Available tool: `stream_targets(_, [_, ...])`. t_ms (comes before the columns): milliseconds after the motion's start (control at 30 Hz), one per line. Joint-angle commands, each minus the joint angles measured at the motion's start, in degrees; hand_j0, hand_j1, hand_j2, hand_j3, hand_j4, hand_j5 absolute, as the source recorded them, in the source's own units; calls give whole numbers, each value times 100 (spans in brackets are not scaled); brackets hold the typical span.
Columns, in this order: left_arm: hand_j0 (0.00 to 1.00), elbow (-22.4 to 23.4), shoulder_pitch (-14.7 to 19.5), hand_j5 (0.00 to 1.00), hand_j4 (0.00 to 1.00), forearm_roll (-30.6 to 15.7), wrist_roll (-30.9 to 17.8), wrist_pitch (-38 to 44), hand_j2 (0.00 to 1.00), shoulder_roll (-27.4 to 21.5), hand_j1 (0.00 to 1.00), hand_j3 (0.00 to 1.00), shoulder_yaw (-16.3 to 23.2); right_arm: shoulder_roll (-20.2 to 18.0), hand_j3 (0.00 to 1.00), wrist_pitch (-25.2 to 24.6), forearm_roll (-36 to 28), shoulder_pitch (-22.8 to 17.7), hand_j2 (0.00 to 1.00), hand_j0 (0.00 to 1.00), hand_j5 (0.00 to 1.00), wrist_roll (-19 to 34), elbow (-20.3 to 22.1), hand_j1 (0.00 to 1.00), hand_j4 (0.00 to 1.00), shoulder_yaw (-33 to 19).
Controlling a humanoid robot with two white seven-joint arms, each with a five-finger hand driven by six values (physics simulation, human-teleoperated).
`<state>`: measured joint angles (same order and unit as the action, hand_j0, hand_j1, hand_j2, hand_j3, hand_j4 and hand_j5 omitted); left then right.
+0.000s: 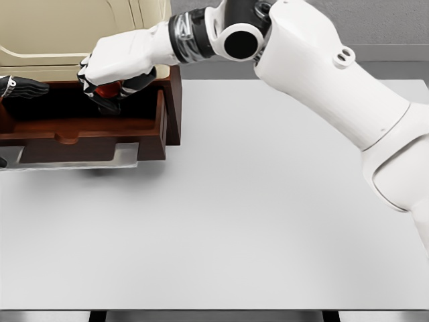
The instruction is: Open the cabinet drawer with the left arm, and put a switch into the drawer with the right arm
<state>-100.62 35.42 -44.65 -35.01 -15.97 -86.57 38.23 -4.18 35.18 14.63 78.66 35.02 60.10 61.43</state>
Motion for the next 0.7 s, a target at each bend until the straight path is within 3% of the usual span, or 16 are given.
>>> stream_targets(0, [100, 8, 0, 100, 100, -35, 1, 7, 100, -9, 100, 100, -9, 58, 24, -18, -30, -9, 24, 24, 24, -2, -95, 24, 24, 36])
stream_targets(67, [100, 8, 0, 100, 100, -35, 1, 7, 100, -9, 100, 100, -9, 67, 27, -18, -30, 0, 27, 27, 27, -2, -86, 27, 27, 36])
stream_targets(100, [100, 8, 0, 100, 100, -35, 1, 7, 100, -9, 100, 100, -9, 67, 37, -18, -30, 0, 37, 37, 37, -2, -86, 37, 37, 36])
stream_targets(167, [100, 8, 0, 100, 100, -35, 1, 7, 100, -9, 100, 100, -9, 67, 97, -18, 137, 0, 97, 97, 97, -2, -86, 97, 97, 9])
stream_targets(400, [100, 8, 0, 100, 100, -35, 1, 7, 100, -9, 100, 100, -9, 75, 100, -18, 207, 0, 100, 100, 100, -2, -51, 100, 100, -26])
stream_targets(467, [100, 8, 0, 100, 100, -35, 1, 7, 100, -9, 100, 100, -9, -91, 100, -18, 190, -9, 100, 100, 100, -2, 318, 100, 100, -105])
stream_targets(500, [100, -1, 0, 100, 100, -35, 1, 7, 100, -9, 100, 100, -9, -627, 100, -18, 155, -149, 100, 100, 100, -2, 871, 100, 100, -342])
stream_targets(600, [100, -19, 0, 100, 100, -44, 1, 15, 100, 0, 100, 100, -18, -1752, 100, -18, 172, -536, 100, 100, 100, -2, 2155, 100, 100, -500])
stream_targets(667, [100, -36, 8, 100, 100, -53, 1, 33, 100, 8, 100, 100, -35, -2622, 100, -18, 181, -914, 100, 100, 100, -2, 2911, 100, 100, -1106])
